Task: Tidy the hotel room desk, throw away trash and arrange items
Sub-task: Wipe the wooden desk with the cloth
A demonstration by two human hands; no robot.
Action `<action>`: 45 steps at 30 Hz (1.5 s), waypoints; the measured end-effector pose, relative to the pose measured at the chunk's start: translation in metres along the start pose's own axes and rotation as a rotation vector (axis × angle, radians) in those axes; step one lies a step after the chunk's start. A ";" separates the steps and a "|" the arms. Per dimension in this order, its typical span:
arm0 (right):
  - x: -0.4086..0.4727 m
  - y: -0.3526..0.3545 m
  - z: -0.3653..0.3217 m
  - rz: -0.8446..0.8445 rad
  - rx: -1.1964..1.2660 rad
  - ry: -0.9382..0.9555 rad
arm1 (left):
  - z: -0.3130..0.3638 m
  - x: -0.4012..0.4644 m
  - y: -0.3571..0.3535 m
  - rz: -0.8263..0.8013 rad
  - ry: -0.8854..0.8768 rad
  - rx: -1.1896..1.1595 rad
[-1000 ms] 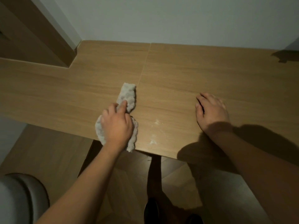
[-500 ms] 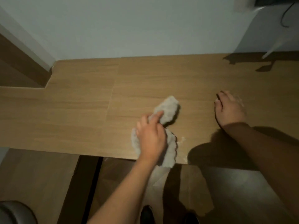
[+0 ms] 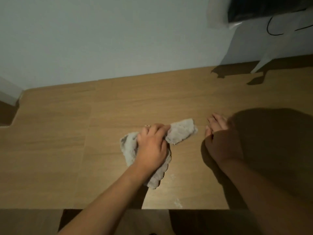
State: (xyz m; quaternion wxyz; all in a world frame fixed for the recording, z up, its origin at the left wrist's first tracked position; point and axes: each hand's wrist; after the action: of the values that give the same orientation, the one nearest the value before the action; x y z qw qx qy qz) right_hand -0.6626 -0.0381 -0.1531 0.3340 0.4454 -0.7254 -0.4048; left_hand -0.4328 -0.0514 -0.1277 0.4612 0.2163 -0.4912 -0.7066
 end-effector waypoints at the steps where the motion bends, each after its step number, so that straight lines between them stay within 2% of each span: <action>1: 0.000 -0.001 0.001 -0.011 -0.016 0.002 | -0.005 0.013 0.003 0.002 -0.028 -0.041; 5: 0.006 -0.008 0.009 0.050 -0.054 0.087 | -0.058 0.109 0.022 0.225 0.208 -0.046; 7: 0.008 -0.011 0.014 0.093 -0.072 0.132 | -0.068 0.148 0.019 0.196 0.287 0.012; 9: 0.009 -0.011 0.015 0.073 -0.123 0.147 | -0.060 0.171 0.006 0.113 0.224 0.103; 11: 0.008 -0.009 0.015 0.028 -0.152 0.126 | -0.050 0.175 -0.003 0.033 0.066 0.134; 16: 0.004 -0.002 0.011 0.000 -0.111 0.092 | -0.030 0.109 0.000 -0.194 -0.302 -0.035; 20: 0.000 0.000 0.005 0.034 -0.039 0.069 | -0.010 0.006 0.005 -0.232 -0.346 -0.151; 22: 0.001 -0.003 0.007 0.020 -0.061 0.060 | -0.007 -0.011 0.014 -0.215 -0.386 -0.170; 24: 0.004 -0.007 0.010 0.045 -0.047 0.093 | -0.019 0.003 0.027 -0.141 -0.329 -0.150; 27: 0.001 -0.010 0.010 0.054 -0.010 0.077 | -0.047 0.041 0.041 0.002 -0.073 -0.027; 30: -0.001 -0.010 0.007 0.020 0.035 0.028 | -0.050 0.052 0.024 -0.026 0.139 0.212; 34: 0.000 -0.007 0.007 0.043 0.024 0.046 | -0.038 0.045 0.008 -0.024 0.200 0.286; 36: 0.001 -0.005 0.006 0.053 0.009 0.073 | -0.034 0.033 0.008 -0.033 0.191 0.273; 42: -0.002 0.004 0.002 -0.036 -0.088 0.037 | 0.027 -0.055 0.001 -0.099 -0.139 0.196; 45: -0.001 0.007 0.001 -0.057 -0.103 0.045 | 0.043 -0.076 0.001 -0.141 -0.166 0.148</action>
State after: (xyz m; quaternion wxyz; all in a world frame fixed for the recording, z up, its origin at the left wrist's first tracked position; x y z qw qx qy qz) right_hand -0.6656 -0.0345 -0.1471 0.3612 0.4571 -0.6828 -0.4408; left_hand -0.4288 0.0355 -0.1195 0.3509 0.2244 -0.5622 -0.7145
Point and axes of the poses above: each hand's wrist, its own x-axis towards the middle knuckle, its own y-axis out of the back of the hand, z = x × y, and after that the axes turned 13 degrees about -y, right-handed
